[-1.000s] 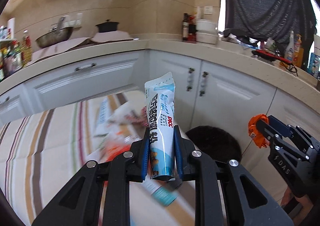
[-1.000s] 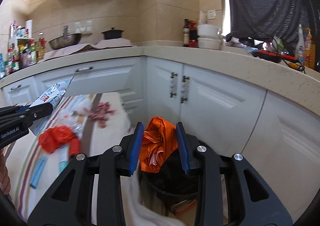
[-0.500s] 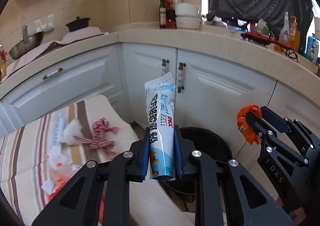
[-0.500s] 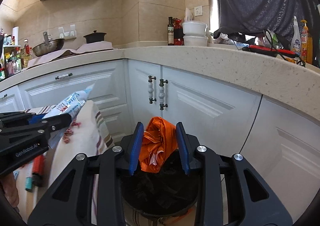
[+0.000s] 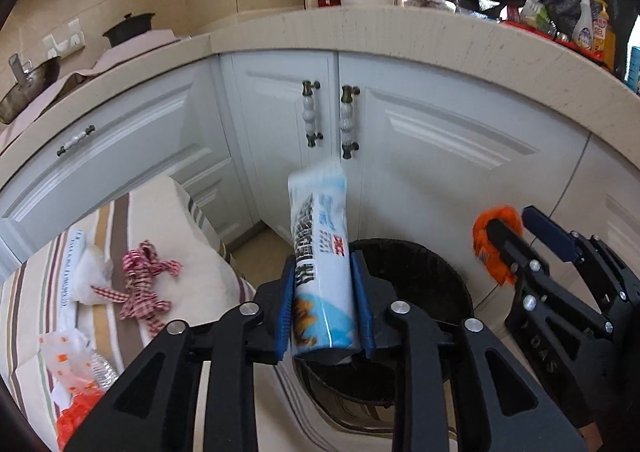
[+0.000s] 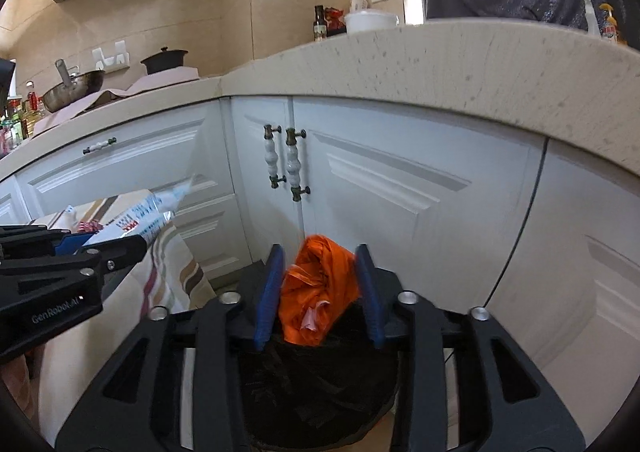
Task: Collect trash
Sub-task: 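Carry both items over the black bin and open both tools to drop them, then move both open tools back over the table items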
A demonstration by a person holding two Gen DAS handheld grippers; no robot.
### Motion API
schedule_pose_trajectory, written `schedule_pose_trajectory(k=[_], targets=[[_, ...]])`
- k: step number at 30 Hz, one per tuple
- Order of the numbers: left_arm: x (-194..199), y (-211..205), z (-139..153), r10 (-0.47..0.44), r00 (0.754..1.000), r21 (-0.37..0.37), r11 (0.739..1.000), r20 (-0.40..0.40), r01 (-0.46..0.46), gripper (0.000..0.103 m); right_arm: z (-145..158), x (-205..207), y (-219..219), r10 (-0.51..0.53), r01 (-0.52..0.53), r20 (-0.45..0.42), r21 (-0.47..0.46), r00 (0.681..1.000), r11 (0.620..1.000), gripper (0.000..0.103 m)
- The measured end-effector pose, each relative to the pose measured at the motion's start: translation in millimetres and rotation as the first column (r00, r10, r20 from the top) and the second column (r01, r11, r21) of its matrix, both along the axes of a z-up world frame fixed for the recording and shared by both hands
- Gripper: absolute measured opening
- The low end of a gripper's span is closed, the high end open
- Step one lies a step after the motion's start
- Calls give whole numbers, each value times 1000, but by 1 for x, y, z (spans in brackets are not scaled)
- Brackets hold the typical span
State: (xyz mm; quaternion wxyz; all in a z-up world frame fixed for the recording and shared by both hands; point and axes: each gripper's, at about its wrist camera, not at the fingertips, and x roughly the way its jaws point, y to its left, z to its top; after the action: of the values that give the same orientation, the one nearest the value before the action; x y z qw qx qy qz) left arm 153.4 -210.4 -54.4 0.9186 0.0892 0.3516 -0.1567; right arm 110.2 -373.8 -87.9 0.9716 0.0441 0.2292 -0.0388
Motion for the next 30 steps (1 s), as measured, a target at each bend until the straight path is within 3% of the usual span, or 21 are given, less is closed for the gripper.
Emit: schedule_pose_trajectory(k=[2, 7, 14, 18, 30], targets=[[5, -2, -5, 6, 1000, 4, 1000, -11, -6, 46, -2, 4, -3, -7, 7, -2, 7, 1000, 1000, 53], [9, 2, -5, 20, 1000, -12, 1000, -19, -20, 48, -5, 5, -8, -23, 23, -5, 12, 1000, 1000, 53], [0, 21, 15, 50, 998, -27, 998, 43, -49, 56, 3, -5, -2, -26, 26, 2, 12, 1000, 1000, 53], [-12, 44, 28, 85, 994, -45, 996, 66, -82, 61, 12, -16, 8, -14, 14, 9, 13, 1000, 1000, 53], [-58, 140, 46, 250, 963, -76, 967, 106, -242, 62, 37, -58, 75, 106, -107, 28, 28, 994, 994, 53]])
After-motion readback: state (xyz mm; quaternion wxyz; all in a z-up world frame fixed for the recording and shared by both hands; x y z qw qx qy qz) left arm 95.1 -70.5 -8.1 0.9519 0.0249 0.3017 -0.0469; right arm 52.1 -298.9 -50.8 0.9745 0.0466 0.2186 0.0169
